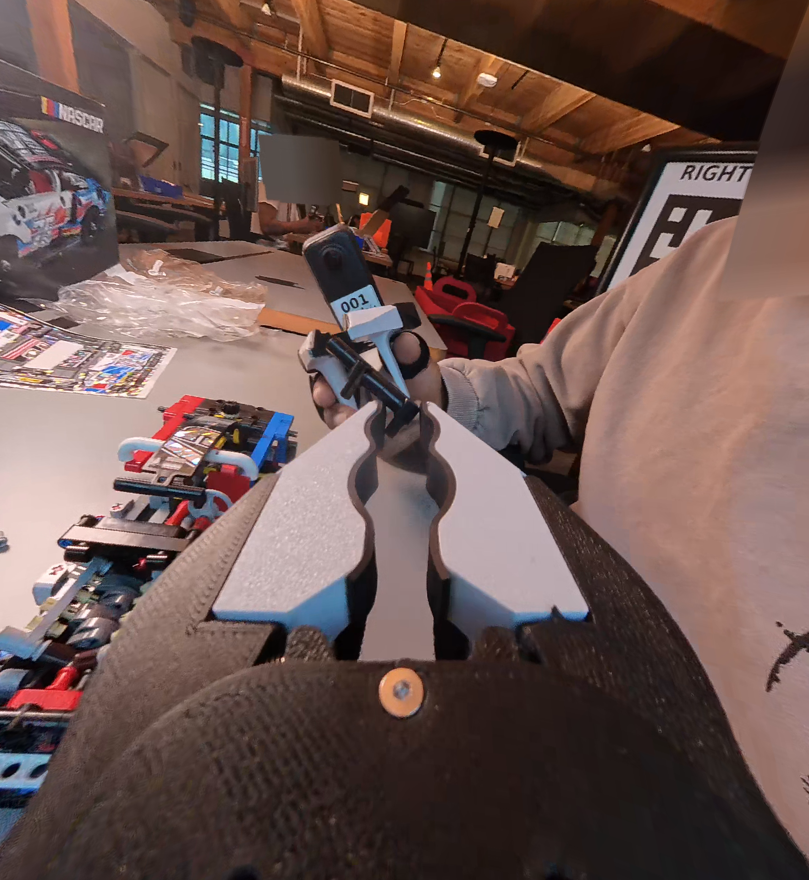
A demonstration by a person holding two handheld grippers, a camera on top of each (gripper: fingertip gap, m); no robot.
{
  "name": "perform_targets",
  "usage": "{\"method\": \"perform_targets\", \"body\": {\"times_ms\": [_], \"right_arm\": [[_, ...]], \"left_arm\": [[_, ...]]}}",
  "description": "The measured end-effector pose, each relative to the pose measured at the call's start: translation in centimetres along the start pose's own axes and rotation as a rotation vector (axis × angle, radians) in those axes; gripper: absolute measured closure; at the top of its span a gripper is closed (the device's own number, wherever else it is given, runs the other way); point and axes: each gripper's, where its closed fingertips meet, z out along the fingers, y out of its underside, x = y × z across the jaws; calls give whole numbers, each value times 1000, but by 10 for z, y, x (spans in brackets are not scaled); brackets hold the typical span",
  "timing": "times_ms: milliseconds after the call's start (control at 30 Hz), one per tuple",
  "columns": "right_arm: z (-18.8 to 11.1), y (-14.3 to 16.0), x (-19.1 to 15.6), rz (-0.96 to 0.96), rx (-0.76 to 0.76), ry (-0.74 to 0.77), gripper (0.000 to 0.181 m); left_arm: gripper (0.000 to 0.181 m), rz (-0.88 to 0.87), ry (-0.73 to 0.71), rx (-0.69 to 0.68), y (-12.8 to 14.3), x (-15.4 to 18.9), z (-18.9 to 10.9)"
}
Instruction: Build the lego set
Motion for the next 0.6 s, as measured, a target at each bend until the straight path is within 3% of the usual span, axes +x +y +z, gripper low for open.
{"method": "perform_targets", "body": {"times_ms": [33,267,600], "right_arm": [[0,1,0,-7,-12,0,167],[10,17,-17,18,-76,-75,167],[12,26,-15,84,-144,-80,178]], "left_arm": [[170,-19,18,4,0,1,0],[170,-99,104,23,2,9,5],[169,136,-80,-34,14,-4,20]]}}
